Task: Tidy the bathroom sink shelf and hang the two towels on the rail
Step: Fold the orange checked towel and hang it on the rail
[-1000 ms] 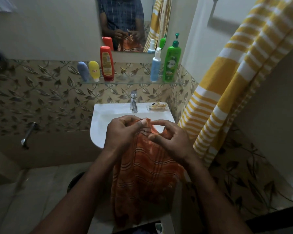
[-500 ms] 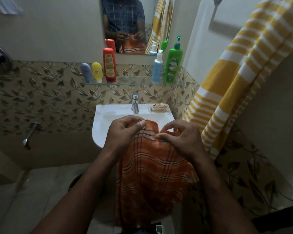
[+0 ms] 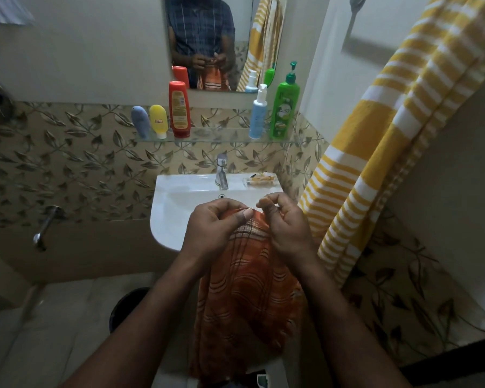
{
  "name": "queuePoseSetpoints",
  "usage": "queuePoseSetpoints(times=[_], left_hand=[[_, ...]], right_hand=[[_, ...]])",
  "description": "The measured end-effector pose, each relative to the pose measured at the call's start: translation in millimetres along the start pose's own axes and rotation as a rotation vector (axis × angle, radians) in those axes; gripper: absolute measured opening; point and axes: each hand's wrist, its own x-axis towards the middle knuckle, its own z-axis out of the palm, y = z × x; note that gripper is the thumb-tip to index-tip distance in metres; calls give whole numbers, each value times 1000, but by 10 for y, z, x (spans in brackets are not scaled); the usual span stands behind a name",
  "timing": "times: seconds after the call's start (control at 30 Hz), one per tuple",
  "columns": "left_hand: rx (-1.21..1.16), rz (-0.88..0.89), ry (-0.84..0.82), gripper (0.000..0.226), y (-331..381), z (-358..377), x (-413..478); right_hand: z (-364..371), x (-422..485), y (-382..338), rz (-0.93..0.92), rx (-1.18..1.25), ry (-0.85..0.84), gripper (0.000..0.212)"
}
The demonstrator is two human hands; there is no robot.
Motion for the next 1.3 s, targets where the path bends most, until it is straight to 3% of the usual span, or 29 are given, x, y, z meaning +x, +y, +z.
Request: queuePoseSetpoints(times=[0.07,0.13,0.2,0.37,0.5,0.6,0.67,0.73,0.8,0.93,1.03,1.17,1.3], left_hand=[[6,-6,-20,22,-12,-7,-11],[7,-8,-30,19,-40,-14,-21],[-55,-63,-45,20,-76,-47,-34],[-115,-222,-361,22,-204,-75,-182],[-212,-245,-175,18,-260,-91,-230],[-152,-170,-69,9,-230,-127,-207],[-91,-99,-56,4,-167,-88,-210],[-86,-56,-68,3,-113,-43,-210],[-124,-74,-96,7,-118,-25,-197],[-183,-252,-251,36,-257,-73,-210],[-179,-260,-364,26,-368,-33,-297],[-223,-213,-244,16,-396,-27,-303],[-77,-96,-100,15,-301,-9,-216]], right_hand=[[20,-40,-57,-8,-37,-88,43],[-4,-47,-107,-51,-165,-113,33],[-87,-15,-132,-75,-192,-56,31],[-300,62,-193,-187,-172,196,33],[-436,90,-151,-176,-221,305,29],[-452,36,-80,-105,-185,74,16],[-351,-39,-36,-58,-229,-147,22],[-213,-127,5,-100,-299,-242,22],[-155,-157,21,-156,-262,-181,22],[-231,-133,-2,-181,-173,-168,27],[-295,-138,-23,-159,-84,-85,34],[-380,-97,103,-105,-33,51,44],[-295,-118,249,34,8,-56,52]])
